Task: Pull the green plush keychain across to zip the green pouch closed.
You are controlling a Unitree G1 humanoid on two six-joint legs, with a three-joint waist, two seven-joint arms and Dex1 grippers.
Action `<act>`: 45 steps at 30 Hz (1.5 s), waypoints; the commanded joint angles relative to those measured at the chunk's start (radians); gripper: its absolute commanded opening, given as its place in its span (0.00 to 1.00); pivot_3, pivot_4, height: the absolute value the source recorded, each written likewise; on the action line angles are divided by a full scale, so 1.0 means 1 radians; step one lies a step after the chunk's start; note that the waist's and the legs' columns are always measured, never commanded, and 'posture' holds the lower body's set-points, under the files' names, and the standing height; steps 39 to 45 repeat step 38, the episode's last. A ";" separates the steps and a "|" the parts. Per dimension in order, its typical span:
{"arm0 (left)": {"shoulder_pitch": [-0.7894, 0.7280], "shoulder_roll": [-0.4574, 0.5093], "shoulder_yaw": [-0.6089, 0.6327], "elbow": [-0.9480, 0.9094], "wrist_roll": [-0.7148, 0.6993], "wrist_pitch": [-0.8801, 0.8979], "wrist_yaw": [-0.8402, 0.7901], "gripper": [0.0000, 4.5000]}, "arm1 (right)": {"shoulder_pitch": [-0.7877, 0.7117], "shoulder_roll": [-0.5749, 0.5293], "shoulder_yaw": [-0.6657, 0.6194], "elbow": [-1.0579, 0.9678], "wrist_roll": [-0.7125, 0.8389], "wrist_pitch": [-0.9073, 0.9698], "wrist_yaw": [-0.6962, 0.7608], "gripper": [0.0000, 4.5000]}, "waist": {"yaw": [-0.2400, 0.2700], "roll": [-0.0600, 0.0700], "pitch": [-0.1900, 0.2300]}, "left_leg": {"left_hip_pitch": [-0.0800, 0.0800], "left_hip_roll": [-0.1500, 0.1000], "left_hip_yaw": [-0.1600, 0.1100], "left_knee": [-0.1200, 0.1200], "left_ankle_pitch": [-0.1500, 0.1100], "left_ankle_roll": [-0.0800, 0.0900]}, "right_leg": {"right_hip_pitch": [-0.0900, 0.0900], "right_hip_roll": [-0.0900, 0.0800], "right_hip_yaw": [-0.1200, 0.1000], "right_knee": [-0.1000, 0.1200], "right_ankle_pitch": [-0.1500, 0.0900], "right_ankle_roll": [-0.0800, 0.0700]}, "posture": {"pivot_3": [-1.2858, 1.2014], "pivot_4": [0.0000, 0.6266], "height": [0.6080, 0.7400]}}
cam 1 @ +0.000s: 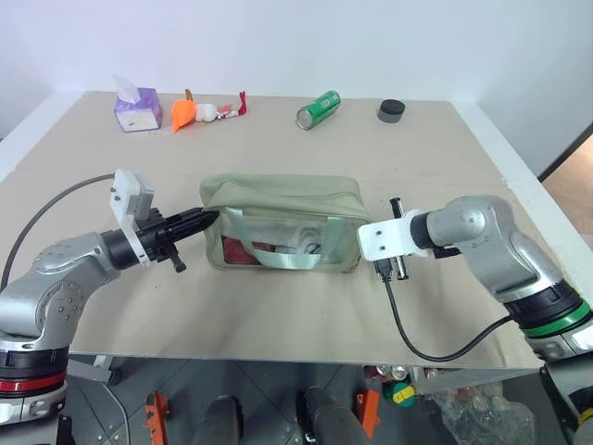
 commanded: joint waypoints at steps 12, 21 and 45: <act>0.012 -0.001 0.058 -0.031 -0.058 0.043 0.028 0.37 | -0.069 0.112 -0.193 0.063 0.248 0.231 0.105 0.36 | -0.001 0.000 0.000 | 0.002 0.001 -0.001 0.000 0.001 -0.001 | 0.001 0.002 0.000 0.000 0.002 -0.002 | 0.52 0.24 1.00; 0.082 0.028 0.154 -0.130 -0.159 0.084 0.038 0.75 | -0.043 -0.045 -0.344 0.163 0.451 0.387 0.236 0.74 | -0.001 0.000 0.000 | 0.000 0.001 -0.001 -0.001 0.000 0.000 | 0.000 0.001 0.000 -0.001 0.000 -0.001 | 0.52 0.24 1.00; 0.302 0.139 0.595 0.030 -0.298 0.120 0.033 0.75 | 0.092 -0.159 -0.734 -0.045 0.938 0.842 0.167 0.74 | -0.004 0.001 0.001 | 0.001 0.001 0.000 -0.001 0.000 0.000 | -0.001 0.001 -0.001 0.000 0.000 -0.004 | 0.52 0.24 1.00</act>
